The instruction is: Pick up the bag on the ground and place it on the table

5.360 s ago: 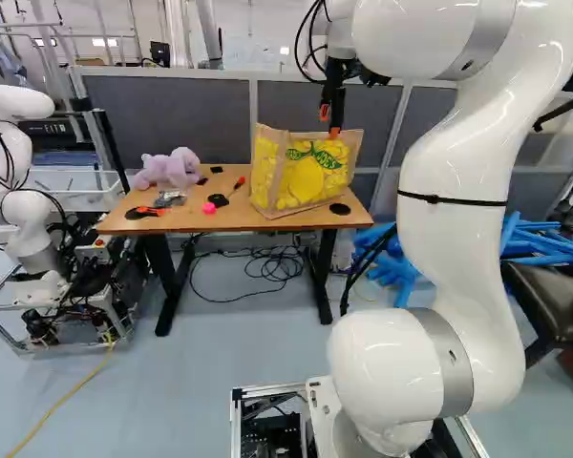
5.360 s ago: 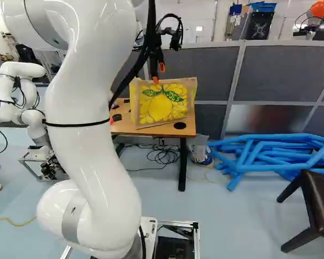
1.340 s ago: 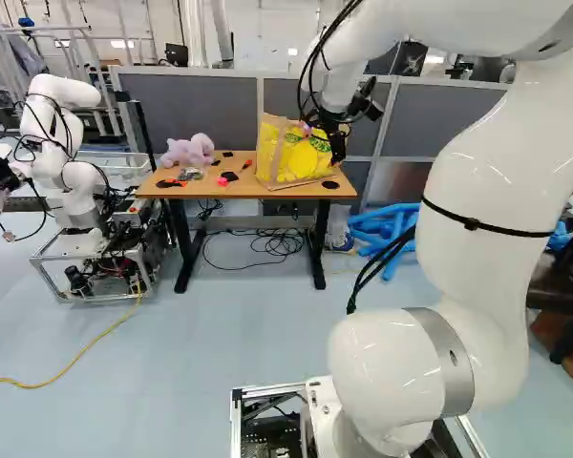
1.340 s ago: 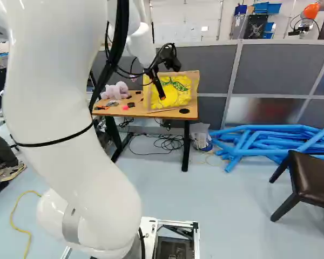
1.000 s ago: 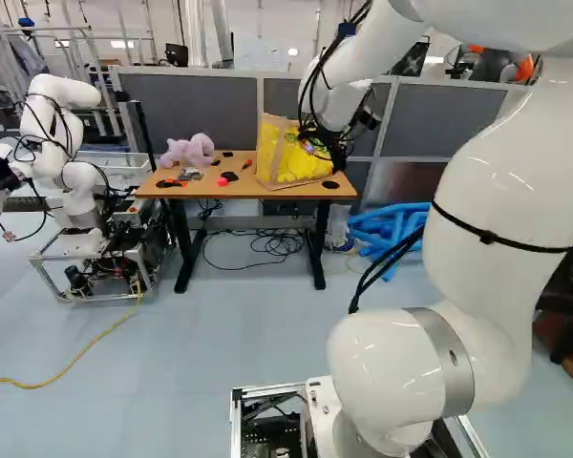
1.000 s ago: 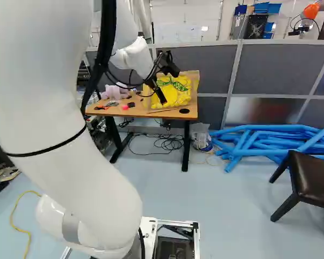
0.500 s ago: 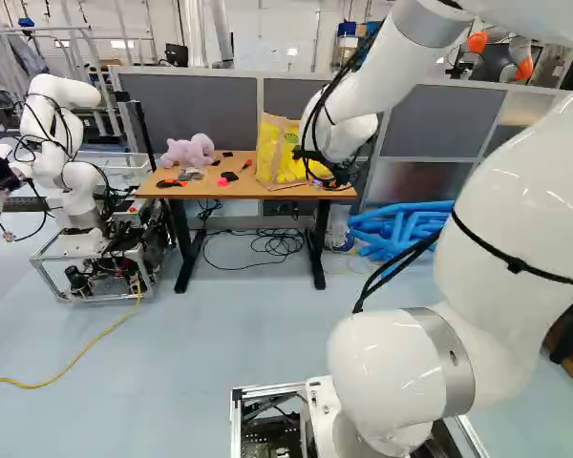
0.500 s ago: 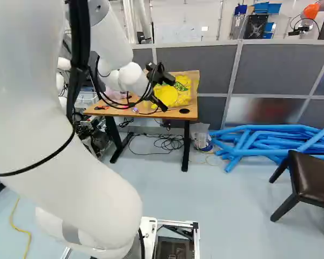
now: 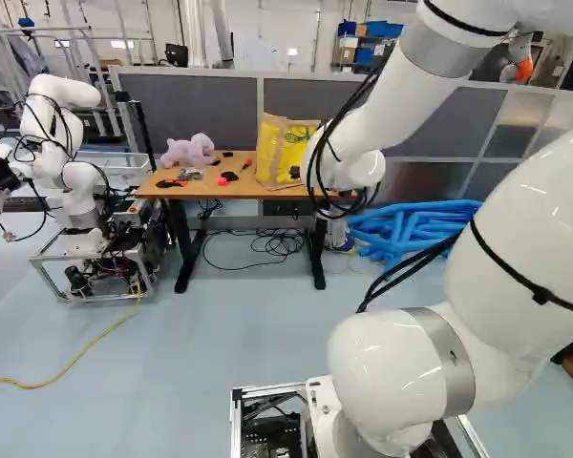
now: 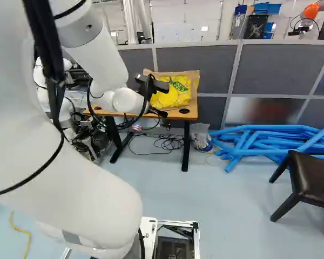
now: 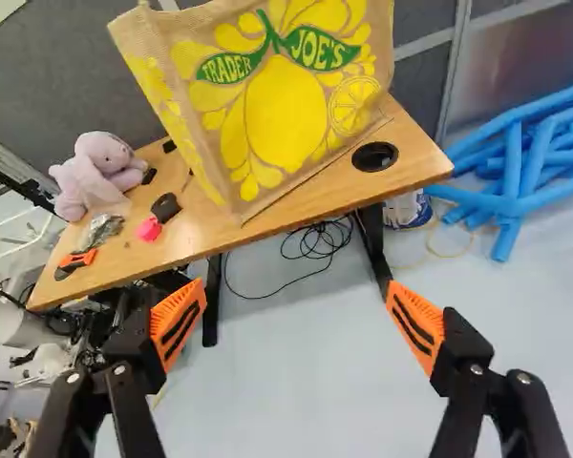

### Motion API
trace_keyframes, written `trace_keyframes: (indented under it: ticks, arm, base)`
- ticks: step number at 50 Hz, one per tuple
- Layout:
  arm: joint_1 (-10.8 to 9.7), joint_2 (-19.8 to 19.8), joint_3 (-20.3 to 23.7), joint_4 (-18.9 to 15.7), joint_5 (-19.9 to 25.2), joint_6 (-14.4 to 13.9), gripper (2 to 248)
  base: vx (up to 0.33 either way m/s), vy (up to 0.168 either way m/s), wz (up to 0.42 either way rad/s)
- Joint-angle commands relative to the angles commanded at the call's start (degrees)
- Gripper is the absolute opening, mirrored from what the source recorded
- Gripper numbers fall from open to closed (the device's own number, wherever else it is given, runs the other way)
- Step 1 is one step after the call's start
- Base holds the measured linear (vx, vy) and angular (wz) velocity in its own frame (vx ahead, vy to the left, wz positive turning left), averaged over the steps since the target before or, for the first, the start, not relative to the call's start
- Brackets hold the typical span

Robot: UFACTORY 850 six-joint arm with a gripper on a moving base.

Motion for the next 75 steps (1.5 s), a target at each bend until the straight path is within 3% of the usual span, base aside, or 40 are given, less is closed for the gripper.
trace_keyframes:
  ticks: [18, 37, 58, 75]
  arm:
    - [0.35, 2.94, 7.54, 0.08, 9.05, -7.18, 247]
    - [0.64, 5.29, 13.58, 0.14, 16.30, -12.93, 247]
    - [0.84, 7.00, 17.97, 0.19, 21.56, -17.11, 247]
    - [0.93, 7.69, 19.74, 0.21, 23.69, -18.80, 247]
  base:
    - [0.000, 0.000, 0.000]
    - [0.000, 0.000, 0.000]
    - [0.000, 0.000, 0.000]
    - [0.000, 0.000, 0.000]
